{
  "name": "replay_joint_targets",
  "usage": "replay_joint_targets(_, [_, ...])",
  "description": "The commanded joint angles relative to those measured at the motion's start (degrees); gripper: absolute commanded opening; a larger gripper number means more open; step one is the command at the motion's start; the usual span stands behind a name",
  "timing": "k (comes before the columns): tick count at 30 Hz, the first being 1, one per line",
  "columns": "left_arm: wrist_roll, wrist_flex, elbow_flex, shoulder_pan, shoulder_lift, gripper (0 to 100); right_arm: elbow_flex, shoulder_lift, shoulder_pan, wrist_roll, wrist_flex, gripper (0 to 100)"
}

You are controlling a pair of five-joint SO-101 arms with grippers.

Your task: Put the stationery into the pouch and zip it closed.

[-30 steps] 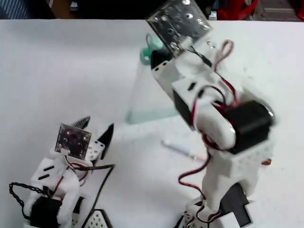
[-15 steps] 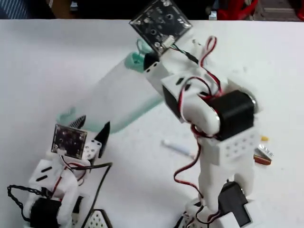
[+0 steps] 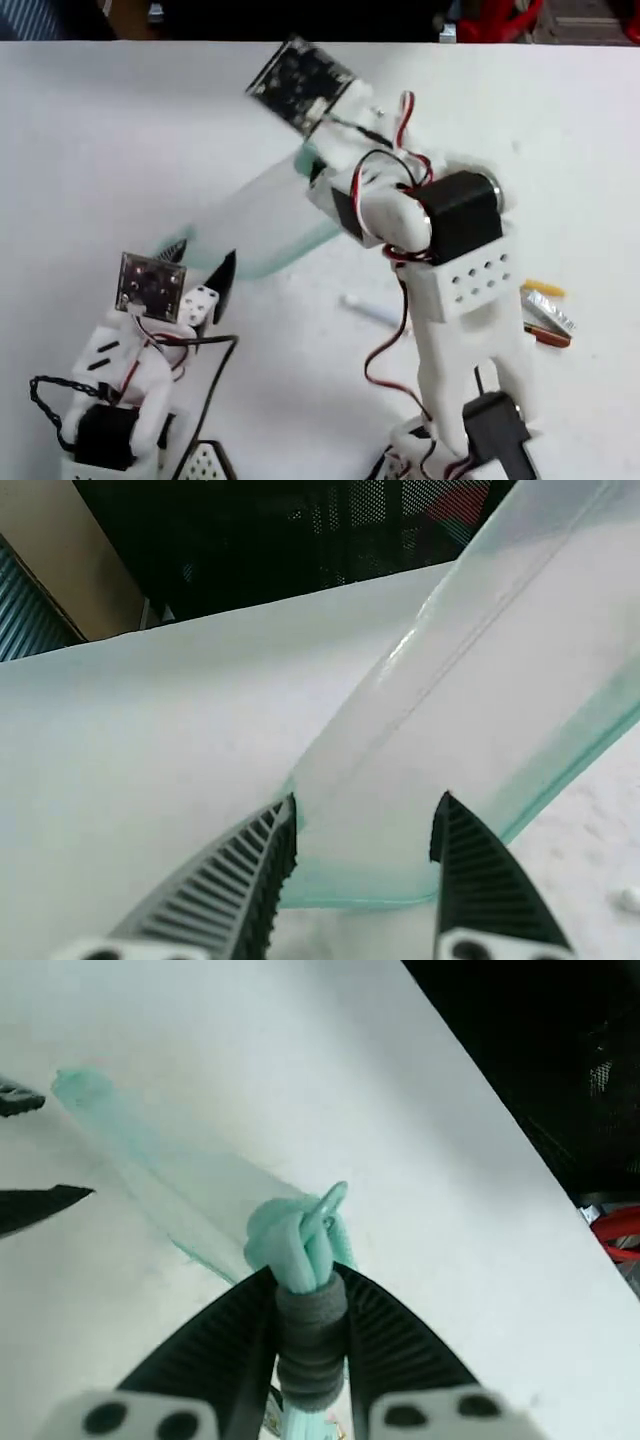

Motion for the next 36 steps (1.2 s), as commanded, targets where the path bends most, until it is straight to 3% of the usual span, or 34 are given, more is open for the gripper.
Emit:
replay_joint_targets(1, [0.7,-1.49,0.18,-0.48,-0.48,23,4.48,-1.19,-4.26,4.92,0.84,1.7])
replay_joint_targets(7, [0.97,-2.29,0.79,-0.48,-0.48,23,8.62,-10.24,-12.44,13.45,0.92,1.7])
replay_joint_targets(12, [1.05,-2.29,0.79,-1.19,-0.48,22,9.14,-12.79,-13.67,15.03,-1.01,1.8])
replay_joint_targets(16, [1.67,-3.6,0.79,-4.88,-0.48,22,9.58,-8.57,-8.48,14.33,-10.07,1.8])
replay_joint_targets(21, [5.63,-4.31,0.88,-6.29,-0.48,22,9.14,0.75,2.68,2.64,-23.16,1.7])
replay_joint_targets(25, [5.8,-4.31,0.88,-6.02,-0.48,22,8.97,5.76,13.14,-2.11,-27.38,2.1])
replay_joint_targets(30, [5.71,-4.31,0.88,-5.85,-0.48,23,3.43,9.45,20.97,-6.24,-19.47,2.2])
replay_joint_targets(36, [5.45,-3.78,0.97,-1.19,-0.48,23,-3.78,9.54,16.92,1.23,1.89,2.2])
